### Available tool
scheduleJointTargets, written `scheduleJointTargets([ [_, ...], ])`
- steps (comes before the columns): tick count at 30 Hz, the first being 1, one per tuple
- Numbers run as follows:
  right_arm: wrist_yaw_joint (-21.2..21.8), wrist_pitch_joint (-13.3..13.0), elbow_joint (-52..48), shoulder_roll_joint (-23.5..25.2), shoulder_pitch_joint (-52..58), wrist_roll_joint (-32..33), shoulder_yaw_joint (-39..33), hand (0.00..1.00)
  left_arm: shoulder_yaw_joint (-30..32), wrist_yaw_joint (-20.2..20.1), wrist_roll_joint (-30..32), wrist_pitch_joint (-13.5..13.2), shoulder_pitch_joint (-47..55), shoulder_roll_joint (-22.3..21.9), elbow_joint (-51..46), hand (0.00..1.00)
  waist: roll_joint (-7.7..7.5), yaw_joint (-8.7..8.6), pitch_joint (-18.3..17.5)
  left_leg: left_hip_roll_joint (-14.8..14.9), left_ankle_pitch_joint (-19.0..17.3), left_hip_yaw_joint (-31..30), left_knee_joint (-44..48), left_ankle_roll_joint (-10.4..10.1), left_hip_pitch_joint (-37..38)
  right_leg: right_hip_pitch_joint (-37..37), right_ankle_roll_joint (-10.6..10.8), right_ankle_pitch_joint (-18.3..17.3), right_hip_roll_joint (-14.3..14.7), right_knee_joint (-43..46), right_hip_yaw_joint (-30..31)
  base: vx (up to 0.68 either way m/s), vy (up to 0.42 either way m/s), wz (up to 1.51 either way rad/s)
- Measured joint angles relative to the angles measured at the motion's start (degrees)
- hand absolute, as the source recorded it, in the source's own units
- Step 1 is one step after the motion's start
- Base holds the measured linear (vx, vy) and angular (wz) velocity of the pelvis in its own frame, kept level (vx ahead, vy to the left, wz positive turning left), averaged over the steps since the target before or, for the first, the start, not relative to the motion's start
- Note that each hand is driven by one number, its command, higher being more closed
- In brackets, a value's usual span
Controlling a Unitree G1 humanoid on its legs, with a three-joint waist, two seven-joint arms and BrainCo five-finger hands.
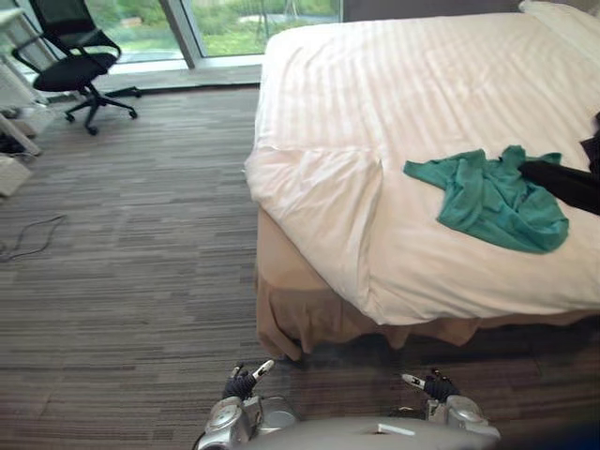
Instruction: Tidy the bed and pick cloth on bed and put in laundry
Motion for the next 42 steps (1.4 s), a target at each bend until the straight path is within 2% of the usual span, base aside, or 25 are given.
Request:
scheduleJointTargets([
  [2,0.0,0.1,0.0,-0.3,0.1,0.0,-0.5,0.00,0.0,-0.1,0.0,0.1,0.0,-0.4,0.2,0.00,0.38,0.08,-0.3,-1.4,0.9,1.1,-7.5,0.3,3.8,0.4,0.7,1.4,-0.1,-2.4,0.2,0.01,0.082,-0.06],
  [5,0.0,0.0,-0.2,1.3,0.2,0.1,-1.8,0.00,0.0,-0.5,0.1,0.3,-0.1,0.7,0.2,0.00,-1.22,0.09,0.2,-3.0,2.2,1.7,-10.9,0.5,5.5,2.4,1.0,3.8,-0.7,-6.3,0.3,0.02,0.109,-0.08],
  [7,0.0,0.0,-0.3,2.1,0.5,0.1,-3.6,0.00,0.0,-0.5,0.7,0.6,-0.1,0.9,0.3,0.00,-1.66,-0.29,0.1,-3.6,2.4,2.0,-11.9,0.6,6.9,3.3,1.1,4.0,-1.0,-7.1,0.3,0.01,0.049,-0.05],
  [9,0.0,0.0,-0.6,2.1,0.7,0.1,-4.2,0.00,-0.1,-0.5,1.3,0.6,-0.1,1.1,1.6,0.00,-1.60,-1.05,0.0,-4.0,2.7,2.1,-13.0,0.6,8.4,4.4,1.1,4.0,-1.1,-7.5,0.3,0.00,0.000,0.00],
  [14,0.0,0.2,-1.0,1.9,1.1,0.1,-5.5,0.00,-2.5,-0.5,2.1,0.7,-0.3,0.7,2.0,0.00,-0.60,-1.43,-0.5,-3.8,4.4,2.1,-16.1,0.3,10.0,5.0,1.2,4.1,-0.5,-7.9,0.1,-0.01,-0.010,0.01],
  [18,-0.1,0.7,-1.0,2.0,1.1,0.1,-6.2,0.00,-2.5,-0.5,3.2,1.5,-0.5,0.7,2.1,0.00,-0.74,-1.50,-0.4,-3.7,4.4,2.2,-16.2,0.2,11.2,6.0,1.2,4.1,-0.4,-8.0,0.1,-0.01,-0.006,-0.01],
  [22,-0.2,1.2,-1.0,2.1,1.1,0.2,-7.3,0.00,-2.1,-0.4,0.7,1.8,-0.4,0.8,2.3,0.00,-0.84,-1.33,-0.4,-3.7,4.4,2.3,-16.3,0.2,11.5,6.3,1.4,4.2,-0.5,-8.2,0.1,-0.05,-0.002,-0.01],
  [27,-0.2,1.2,0.0,2.1,1.1,0.3,-9.5,0.00,5.1,0.0,-5.9,1.9,0.0,0.7,4.3,0.00,-0.95,-1.17,-0.5,-3.9,4.4,1.9,-16.5,0.2,11.5,6.7,1.6,4.3,-0.5,-8.6,-0.2,-0.02,-0.006,0.02],
  [30,-0.2,1.3,0.7,1.9,1.1,0.9,-10.9,0.00,12.1,0.1,-8.2,2.8,0.8,1.2,4.8,0.00,-1.32,-1.22,-0.8,-3.9,4.4,1.1,-16.5,0.2,10.8,6.8,1.7,4.3,-0.5,-9.0,-1.1,0.01,-0.017,0.15],
  [34,-0.2,1.6,1.8,1.6,1.3,1.1,-12.1,0.00,21.6,0.8,-10.3,3.1,1.3,4.5,4.6,0.00,-1.94,-0.98,-1.1,-4.0,4.5,0.5,-16.5,0.2,10.1,6.9,1.6,4.3,-0.5,-9.6,-1.5,0.03,-0.014,0.09],
  [38,-0.5,1.8,2.4,1.0,1.3,1.1,-11.5,0.00,30.0,2.7,-10.8,3.0,-0.2,13.2,2.9,0.00,-1.99,-0.91,-1.2,-4.1,4.5,0.5,-16.4,0.2,9.9,6.9,1.6,4.3,-0.5,-9.8,-1.7,0.01,-0.003,0.01],
  [42,-1.5,1.8,2.4,0.4,3.0,1.1,-9.7,0.00,34.4,6.0,-7.8,2.3,-2.6,22.6,-2.5,0.00,-2.32,-0.09,-1.5,-4.1,4.5,0.4,-16.5,0.2,9.9,7.1,1.6,4.4,-0.5,-9.8,-1.6,0.00,0.000,0.00],
])
